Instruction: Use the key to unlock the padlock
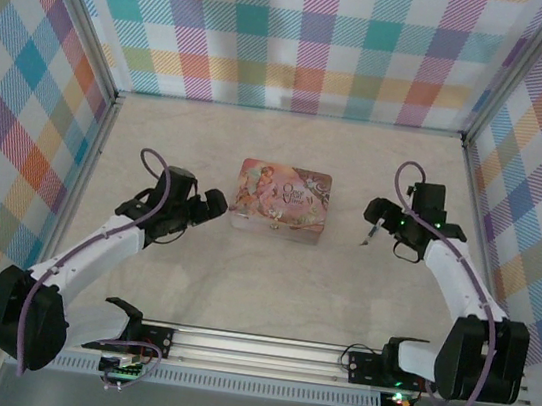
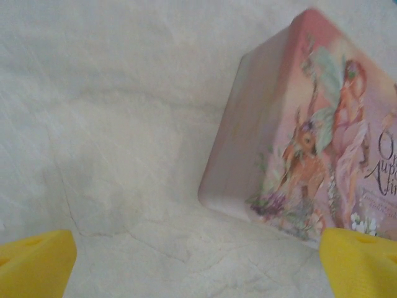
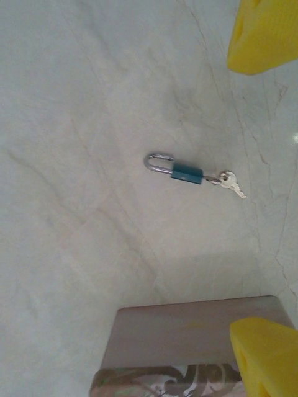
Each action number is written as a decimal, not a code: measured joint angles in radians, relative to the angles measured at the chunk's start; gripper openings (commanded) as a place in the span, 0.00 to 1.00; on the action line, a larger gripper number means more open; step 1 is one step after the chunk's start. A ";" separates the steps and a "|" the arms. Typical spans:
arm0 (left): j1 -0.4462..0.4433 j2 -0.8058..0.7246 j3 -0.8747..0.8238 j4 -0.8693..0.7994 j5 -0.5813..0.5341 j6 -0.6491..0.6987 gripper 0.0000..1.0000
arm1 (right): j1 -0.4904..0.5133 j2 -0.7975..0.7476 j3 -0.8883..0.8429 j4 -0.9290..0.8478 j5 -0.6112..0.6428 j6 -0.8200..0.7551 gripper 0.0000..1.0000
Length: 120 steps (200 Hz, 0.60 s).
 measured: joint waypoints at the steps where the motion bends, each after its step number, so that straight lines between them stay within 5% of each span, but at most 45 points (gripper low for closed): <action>1: 0.000 0.000 0.004 -0.004 -0.004 0.005 1.00 | 0.000 -0.003 0.000 0.002 0.005 0.000 1.00; 52: 0.002 -0.005 0.056 0.019 -0.259 0.191 1.00 | 0.000 -0.091 -0.157 0.259 0.220 -0.091 1.00; 120: 0.044 0.008 -0.238 0.365 -0.508 0.467 1.00 | 0.000 0.026 -0.376 0.659 0.360 -0.220 1.00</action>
